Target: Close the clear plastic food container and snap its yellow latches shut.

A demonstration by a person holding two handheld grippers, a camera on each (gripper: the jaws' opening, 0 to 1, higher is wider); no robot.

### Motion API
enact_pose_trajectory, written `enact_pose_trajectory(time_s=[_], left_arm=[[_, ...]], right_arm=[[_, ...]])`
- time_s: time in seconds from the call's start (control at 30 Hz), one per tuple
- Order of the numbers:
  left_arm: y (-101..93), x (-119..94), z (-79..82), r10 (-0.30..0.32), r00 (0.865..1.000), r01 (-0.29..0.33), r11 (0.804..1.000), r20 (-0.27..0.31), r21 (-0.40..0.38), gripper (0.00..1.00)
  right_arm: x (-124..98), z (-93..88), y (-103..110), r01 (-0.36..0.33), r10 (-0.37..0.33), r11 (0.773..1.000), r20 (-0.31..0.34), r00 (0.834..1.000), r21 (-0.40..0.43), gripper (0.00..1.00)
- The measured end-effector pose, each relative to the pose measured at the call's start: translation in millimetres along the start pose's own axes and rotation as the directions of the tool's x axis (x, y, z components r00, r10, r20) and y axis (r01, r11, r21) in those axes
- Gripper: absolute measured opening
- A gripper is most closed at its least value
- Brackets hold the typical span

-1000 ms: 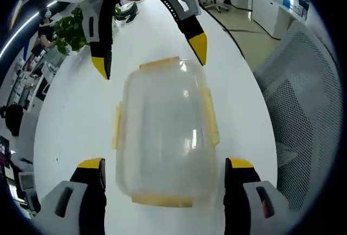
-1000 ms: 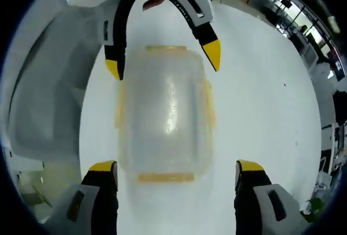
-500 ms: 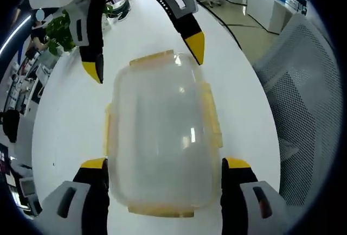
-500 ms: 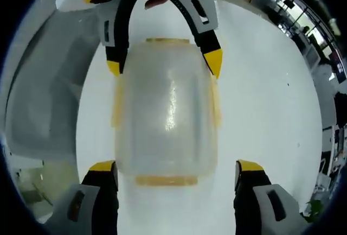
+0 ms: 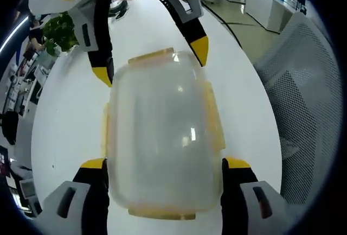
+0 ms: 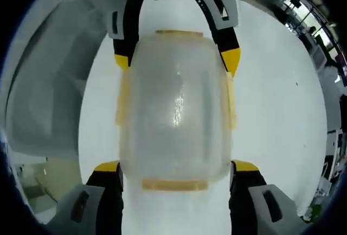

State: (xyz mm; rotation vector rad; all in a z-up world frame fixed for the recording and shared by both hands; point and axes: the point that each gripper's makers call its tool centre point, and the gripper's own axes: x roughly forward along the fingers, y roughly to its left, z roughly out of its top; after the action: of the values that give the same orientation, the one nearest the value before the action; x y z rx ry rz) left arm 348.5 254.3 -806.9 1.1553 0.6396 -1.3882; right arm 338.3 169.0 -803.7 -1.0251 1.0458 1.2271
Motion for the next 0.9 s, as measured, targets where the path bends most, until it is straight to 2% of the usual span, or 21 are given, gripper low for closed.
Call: enact_pose_trajectory(time_s=[0.9], left_arm=[[0.4, 0.6, -1.2, -0.005, 1.000, 0.005, 1.000, 0.005, -0.002, 0.85]], right_arm=[[1.8, -0.4, 0.4, -0.017, 0.017, 1.000, -0.011, 1.000, 0.006, 0.77]])
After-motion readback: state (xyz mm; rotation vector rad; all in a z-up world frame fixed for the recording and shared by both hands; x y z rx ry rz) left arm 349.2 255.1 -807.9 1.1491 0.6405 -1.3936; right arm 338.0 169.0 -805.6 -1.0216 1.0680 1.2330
